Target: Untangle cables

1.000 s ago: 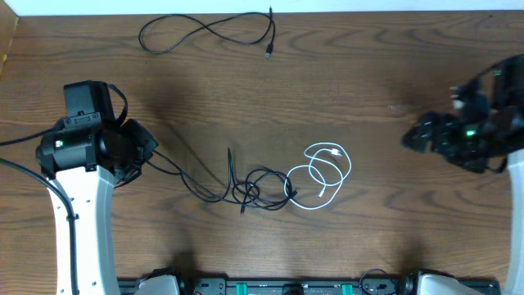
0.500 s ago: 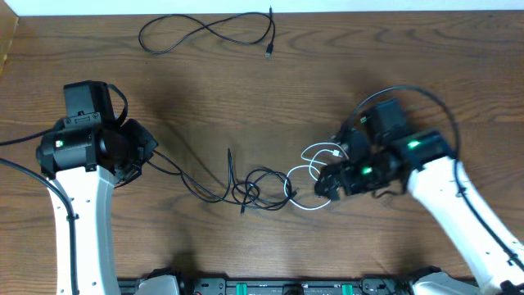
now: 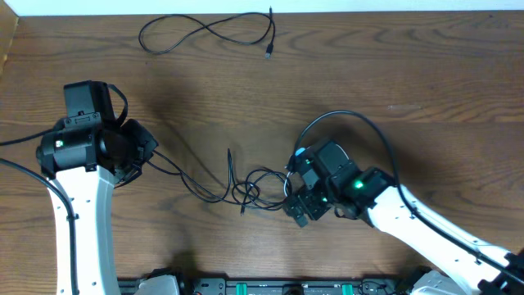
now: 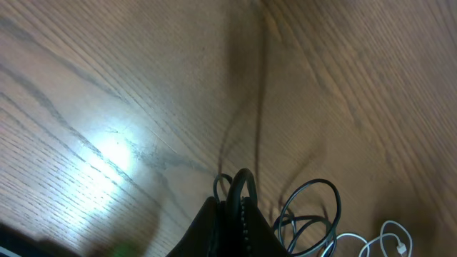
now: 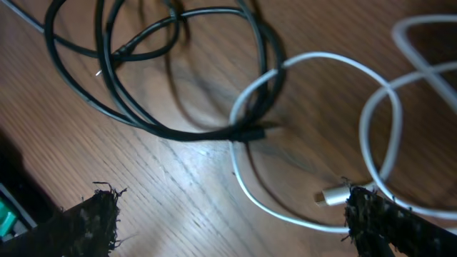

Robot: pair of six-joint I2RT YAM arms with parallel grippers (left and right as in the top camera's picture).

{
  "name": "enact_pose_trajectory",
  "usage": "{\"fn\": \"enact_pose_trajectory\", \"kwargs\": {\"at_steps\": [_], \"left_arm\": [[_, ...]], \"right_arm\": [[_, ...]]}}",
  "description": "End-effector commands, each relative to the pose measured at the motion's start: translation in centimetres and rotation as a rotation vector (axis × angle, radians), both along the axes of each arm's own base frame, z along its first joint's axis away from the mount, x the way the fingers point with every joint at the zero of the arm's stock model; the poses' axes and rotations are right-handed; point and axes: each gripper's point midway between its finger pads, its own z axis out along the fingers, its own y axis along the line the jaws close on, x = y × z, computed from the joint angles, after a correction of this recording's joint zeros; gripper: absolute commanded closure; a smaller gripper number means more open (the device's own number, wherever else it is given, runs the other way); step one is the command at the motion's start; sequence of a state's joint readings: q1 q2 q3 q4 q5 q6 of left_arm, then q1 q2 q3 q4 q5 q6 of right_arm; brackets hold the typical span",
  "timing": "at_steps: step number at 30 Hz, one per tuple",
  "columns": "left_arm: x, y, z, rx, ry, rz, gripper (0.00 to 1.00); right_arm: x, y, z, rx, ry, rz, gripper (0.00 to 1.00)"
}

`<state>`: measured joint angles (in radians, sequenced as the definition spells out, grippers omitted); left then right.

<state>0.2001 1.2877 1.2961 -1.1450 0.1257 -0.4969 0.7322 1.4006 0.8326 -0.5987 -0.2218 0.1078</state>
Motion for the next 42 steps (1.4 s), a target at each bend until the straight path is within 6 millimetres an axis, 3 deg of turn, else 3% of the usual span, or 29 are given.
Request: {"fn": "enact_pose_trajectory", "kwargs": {"at_steps": [1, 7, 14, 16, 18, 24, 28, 29, 32, 35, 38, 42], "left_arm": [[-0.1, 0.0, -0.1, 0.005, 0.003, -0.009, 0.92], [-0.1, 0.0, -0.1, 0.006, 0.004, -0.009, 0.92], [-0.1, 0.0, -0.1, 0.006, 0.004, -0.009, 0.93], [-0.1, 0.0, -0.1, 0.006, 0.004, -0.009, 0.93], [-0.1, 0.0, -0.1, 0.006, 0.004, -0.009, 0.92], [-0.1, 0.1, -0.1, 0.009, 0.004, -0.008, 0.92], [-0.1, 0.1, -0.1, 0.009, 0.004, -0.008, 0.92], [-0.1, 0.1, -0.1, 0.009, 0.004, -0.008, 0.92], [0.0, 0.1, -0.1, 0.010, 0.001, -0.008, 0.92], [0.0, 0.2, 0.0, 0.016, -0.001, -0.004, 0.92], [-0.1, 0.7, -0.1, 0.037, 0.007, 0.019, 0.92], [-0.3, 1.1, -0.1, 0.054, 0.016, 0.042, 0.92]], "right_arm": [[-0.4, -0.2, -2.3, -0.094, -0.009, 0.035, 0.01], [-1.3, -0.5, -5.9, -0.180, 0.074, 0.056, 0.01], [-0.9, -0.1, -7.7, -0.193, 0.085, 0.056, 0.09], [-0.8, -0.1, -8.0, -0.195, 0.082, 0.055, 0.20], [-0.7, -0.1, -8.2, -0.199, 0.082, 0.055, 0.49], [-1.2, -0.6, -8.4, -0.220, 0.105, 0.055, 0.71], [-1.6, -0.8, -8.4, -0.231, 0.132, 0.034, 0.98], [-1.7, -0.9, -8.2, -0.236, 0.141, 0.024, 0.99], [-1.7, -1.0, -7.3, -0.256, 0.163, 0.017, 0.99], [-1.3, -1.2, -5.1, -0.293, 0.181, 0.010, 0.99], [-0.4, -1.5, -1.7, -0.320, 0.181, -0.014, 0.99], [1.1, -1.4, 4.2, -0.269, 0.136, -0.049, 0.99]]}}
